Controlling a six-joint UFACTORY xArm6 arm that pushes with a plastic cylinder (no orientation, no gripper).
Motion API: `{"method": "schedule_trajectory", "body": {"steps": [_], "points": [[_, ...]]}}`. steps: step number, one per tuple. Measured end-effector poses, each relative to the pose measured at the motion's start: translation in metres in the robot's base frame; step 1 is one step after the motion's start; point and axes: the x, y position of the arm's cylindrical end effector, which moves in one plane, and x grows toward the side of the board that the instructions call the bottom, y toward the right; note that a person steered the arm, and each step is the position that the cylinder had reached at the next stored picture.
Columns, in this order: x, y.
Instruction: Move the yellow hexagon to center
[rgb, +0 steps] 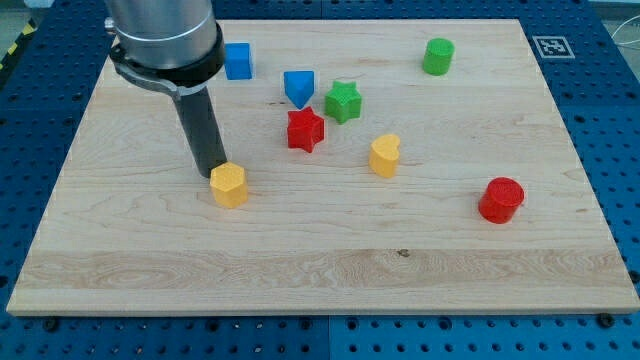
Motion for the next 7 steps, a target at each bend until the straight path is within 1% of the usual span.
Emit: {"method": "schedule_trajectory", "body": {"steps": [1, 2, 4, 5, 6, 7], "points": [[0.001, -0.024], [0.011, -0.033], [0.052, 0.001], [0.048, 0.028], [0.023, 0.032], [0.008, 0.032]]}}
